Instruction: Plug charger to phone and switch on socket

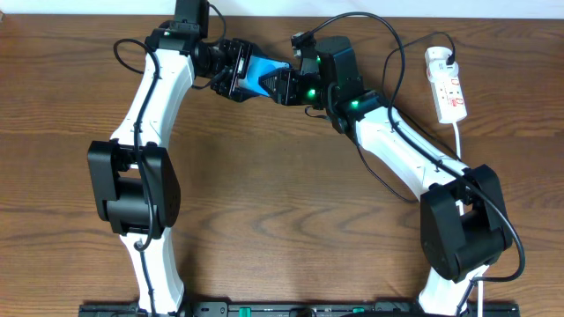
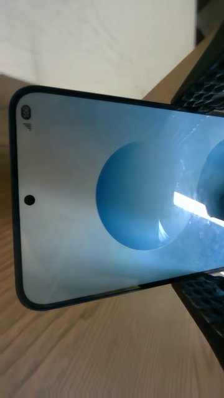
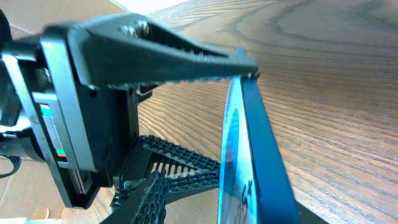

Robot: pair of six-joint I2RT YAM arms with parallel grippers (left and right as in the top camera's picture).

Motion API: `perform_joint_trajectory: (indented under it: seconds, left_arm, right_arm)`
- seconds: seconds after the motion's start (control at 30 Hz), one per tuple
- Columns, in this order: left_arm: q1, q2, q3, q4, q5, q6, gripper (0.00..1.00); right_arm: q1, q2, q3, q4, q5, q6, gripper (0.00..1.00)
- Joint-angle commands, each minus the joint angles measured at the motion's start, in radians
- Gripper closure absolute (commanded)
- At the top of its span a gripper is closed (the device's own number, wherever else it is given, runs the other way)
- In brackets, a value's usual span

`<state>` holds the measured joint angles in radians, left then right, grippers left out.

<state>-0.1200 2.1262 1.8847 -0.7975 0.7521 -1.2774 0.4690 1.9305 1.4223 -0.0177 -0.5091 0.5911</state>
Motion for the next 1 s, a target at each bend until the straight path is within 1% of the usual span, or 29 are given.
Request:
perform_joint_trajectory:
  seconds: [0.0,0.2,0.6,0.97]
  left_arm:
    - [-0.009,-0.043,0.029,-0.032,-0.081,0.019,0.93]
    - [-0.017,-0.043,0.029,-0.035,-0.112,0.019,0.93]
    - [-0.017,-0.043,0.029,-0.034,-0.105,0.019,0.93]
    - [-0.017,-0.043,0.029,0.0,-0.021,0.027,0.93]
  right_arm:
    - [0.011,-0.002,0.018,0.003,-0.012,-0.003,0.61]
    - [0.011,-0.002,0.018,0.002,-0.005,-0.005,0.62]
    - [0.011,-0.001,0.018,0.0,0.003,-0.006,0.62]
    - [0.011,-0.001,0.018,-0.001,0.003,-0.013,0.62]
